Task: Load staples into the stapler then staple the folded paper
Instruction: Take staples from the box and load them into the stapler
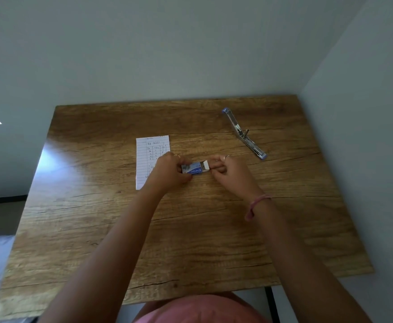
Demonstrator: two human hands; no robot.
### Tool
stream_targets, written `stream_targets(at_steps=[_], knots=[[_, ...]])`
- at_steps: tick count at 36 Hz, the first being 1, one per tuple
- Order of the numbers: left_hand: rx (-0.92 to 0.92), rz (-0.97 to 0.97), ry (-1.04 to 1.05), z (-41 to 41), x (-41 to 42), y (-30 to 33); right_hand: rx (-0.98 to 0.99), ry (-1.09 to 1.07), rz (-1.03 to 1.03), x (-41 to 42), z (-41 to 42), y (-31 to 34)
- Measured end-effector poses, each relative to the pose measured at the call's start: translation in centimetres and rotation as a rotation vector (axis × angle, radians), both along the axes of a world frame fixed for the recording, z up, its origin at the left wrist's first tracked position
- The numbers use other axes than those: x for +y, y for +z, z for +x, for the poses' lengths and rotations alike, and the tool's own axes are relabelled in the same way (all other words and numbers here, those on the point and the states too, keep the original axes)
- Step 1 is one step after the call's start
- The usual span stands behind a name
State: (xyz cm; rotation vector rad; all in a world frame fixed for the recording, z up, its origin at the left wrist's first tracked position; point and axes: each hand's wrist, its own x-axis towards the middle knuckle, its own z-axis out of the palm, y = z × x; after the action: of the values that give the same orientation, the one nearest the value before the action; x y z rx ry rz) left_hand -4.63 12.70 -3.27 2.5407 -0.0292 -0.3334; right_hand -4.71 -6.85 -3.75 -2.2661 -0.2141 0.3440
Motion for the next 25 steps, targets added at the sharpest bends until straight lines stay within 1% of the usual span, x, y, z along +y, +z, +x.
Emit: stream_targets(at_steps=[9, 12, 14, 16, 19, 25], knots=[[-0.045, 0.01, -0.01, 0.1, -0.6, -0.2, -0.052, 0.032, -0.028, 0.8, 0.0, -0.1], [-0.039, 0.006, -0.009, 0.1, -0.6, -0.2, -0.041, 0.047, 0.001, 0.2, 0.0, 0.0], [-0.032, 0.008, -0.009, 0.2, -0.6, -0.2, -0.023, -0.005, 0.058, -0.4, 0.0, 0.4], [-0.028, 0.007, -0.007, 0.2, -0.6, -0.2, -0.028, -0.103, 0.111, -1.2, 0.1, 0.7], [-0.045, 0.004, 0.004, 0.3, -0.6, -0.4, -0.095, -0.202, 0.081, -2.5, 0.4, 0.6], [-0.093, -0.01, 0.092, 1.1, -1.1, -0.4, -0.092, -0.162, 0.008, -3.2, 0.5, -0.6]])
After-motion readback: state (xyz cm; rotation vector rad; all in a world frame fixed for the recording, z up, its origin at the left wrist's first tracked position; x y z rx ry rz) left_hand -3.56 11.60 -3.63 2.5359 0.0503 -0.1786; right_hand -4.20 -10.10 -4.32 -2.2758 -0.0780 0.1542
